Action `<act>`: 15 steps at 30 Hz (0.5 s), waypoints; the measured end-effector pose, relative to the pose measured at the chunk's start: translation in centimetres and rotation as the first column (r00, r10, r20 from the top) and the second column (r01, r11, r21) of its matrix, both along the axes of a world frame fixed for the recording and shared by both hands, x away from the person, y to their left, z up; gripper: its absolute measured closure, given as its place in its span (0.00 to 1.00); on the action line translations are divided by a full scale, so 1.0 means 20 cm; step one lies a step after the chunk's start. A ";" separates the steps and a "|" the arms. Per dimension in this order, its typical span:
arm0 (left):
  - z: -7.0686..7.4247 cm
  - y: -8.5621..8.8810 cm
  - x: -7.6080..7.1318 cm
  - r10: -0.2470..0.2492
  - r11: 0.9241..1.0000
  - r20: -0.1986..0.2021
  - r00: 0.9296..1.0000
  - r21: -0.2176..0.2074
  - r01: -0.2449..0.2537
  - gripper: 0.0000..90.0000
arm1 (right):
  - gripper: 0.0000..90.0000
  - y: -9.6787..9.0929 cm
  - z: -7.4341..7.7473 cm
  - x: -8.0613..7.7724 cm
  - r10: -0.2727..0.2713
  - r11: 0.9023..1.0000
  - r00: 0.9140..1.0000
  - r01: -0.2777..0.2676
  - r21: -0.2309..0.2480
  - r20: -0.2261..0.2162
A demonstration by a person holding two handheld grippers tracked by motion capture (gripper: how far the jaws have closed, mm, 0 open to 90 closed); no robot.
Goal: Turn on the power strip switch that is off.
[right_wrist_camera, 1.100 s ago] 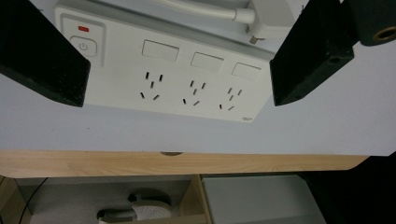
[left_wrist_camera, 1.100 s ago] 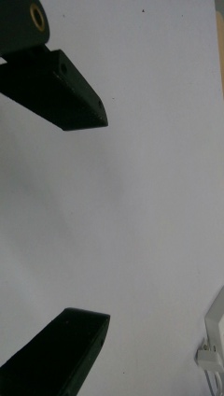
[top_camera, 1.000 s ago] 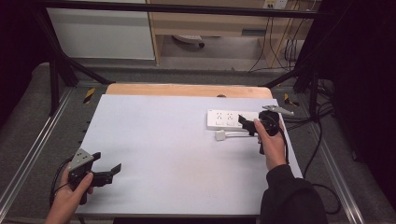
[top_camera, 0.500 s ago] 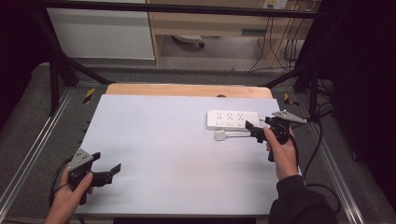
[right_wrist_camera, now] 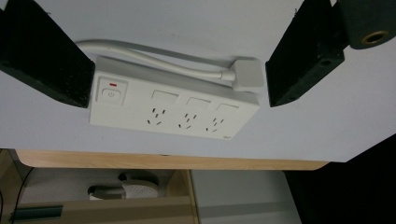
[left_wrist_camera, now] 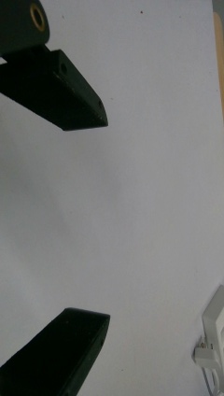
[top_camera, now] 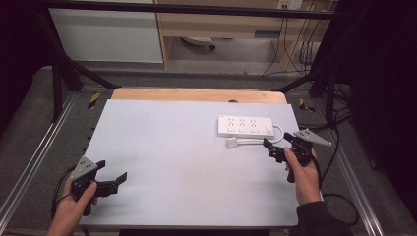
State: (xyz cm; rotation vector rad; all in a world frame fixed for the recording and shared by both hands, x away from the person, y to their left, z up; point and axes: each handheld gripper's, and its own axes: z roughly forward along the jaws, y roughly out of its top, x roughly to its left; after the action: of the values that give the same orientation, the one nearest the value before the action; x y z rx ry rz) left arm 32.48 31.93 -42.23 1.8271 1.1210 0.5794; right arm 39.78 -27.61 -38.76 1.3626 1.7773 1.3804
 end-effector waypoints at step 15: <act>0.00 0.00 0.00 0.000 1.000 0.004 1.000 -0.003 0.000 0.07 | 0.10 -0.01 -0.15 -0.15 0.018 1.000 1.000 -0.018 -0.013 -0.009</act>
State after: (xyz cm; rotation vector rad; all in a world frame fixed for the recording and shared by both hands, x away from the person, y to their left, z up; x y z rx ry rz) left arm 32.47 31.99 -42.17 1.8224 1.1192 0.5805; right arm 36.80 -27.72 -41.72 1.3510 1.8061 1.3717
